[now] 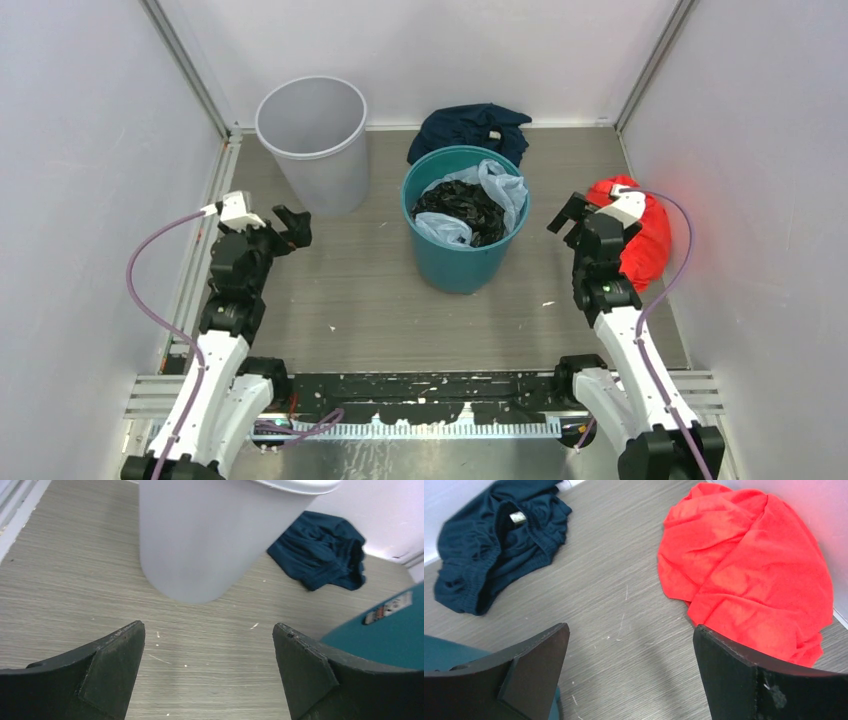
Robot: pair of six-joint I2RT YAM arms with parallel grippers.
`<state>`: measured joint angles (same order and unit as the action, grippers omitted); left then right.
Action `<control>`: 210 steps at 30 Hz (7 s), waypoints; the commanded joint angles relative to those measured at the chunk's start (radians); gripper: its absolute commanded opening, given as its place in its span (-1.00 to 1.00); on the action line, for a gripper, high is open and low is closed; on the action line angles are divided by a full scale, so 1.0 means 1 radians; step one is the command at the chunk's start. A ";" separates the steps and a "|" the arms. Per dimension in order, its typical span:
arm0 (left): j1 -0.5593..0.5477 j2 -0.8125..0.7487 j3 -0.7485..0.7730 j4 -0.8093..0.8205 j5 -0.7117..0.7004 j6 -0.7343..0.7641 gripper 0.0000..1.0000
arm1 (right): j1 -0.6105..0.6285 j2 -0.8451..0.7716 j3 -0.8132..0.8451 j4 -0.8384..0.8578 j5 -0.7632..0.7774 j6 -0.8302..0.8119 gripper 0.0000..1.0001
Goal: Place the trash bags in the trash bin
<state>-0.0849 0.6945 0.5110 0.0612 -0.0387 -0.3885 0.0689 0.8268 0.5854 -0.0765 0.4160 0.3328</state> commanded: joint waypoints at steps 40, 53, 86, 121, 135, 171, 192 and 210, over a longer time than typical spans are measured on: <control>-0.058 0.157 0.648 -0.370 0.539 -0.215 0.99 | -0.004 -0.174 0.459 -0.328 -0.545 0.411 1.00; -0.694 0.351 0.957 -0.774 -0.312 0.134 1.00 | -0.004 -0.058 0.528 -0.401 -0.576 0.305 0.98; -0.538 0.480 0.992 -0.715 -0.220 0.062 0.99 | -0.004 0.022 0.514 -0.513 -0.497 0.276 1.00; -0.487 0.788 1.182 -0.764 0.130 0.146 0.57 | -0.004 0.076 0.565 -0.551 -0.473 0.276 0.99; -0.500 0.722 1.157 -0.754 0.089 0.151 0.60 | -0.004 0.181 0.814 -0.740 -0.543 0.208 0.95; -0.495 0.469 0.946 -0.844 -0.119 0.153 0.77 | 0.678 0.571 1.072 -0.899 -0.080 0.055 0.54; -0.493 0.500 0.929 -0.823 -0.100 0.152 0.77 | 0.684 0.552 1.043 -0.940 -0.026 0.025 0.49; -0.493 0.521 0.925 -0.810 -0.078 0.129 0.75 | 0.695 0.554 1.076 -0.986 -0.019 0.020 0.35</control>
<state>-0.5804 1.2198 1.4353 -0.8032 -0.1303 -0.2543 0.7567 1.4120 1.6176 -1.0554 0.3706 0.3683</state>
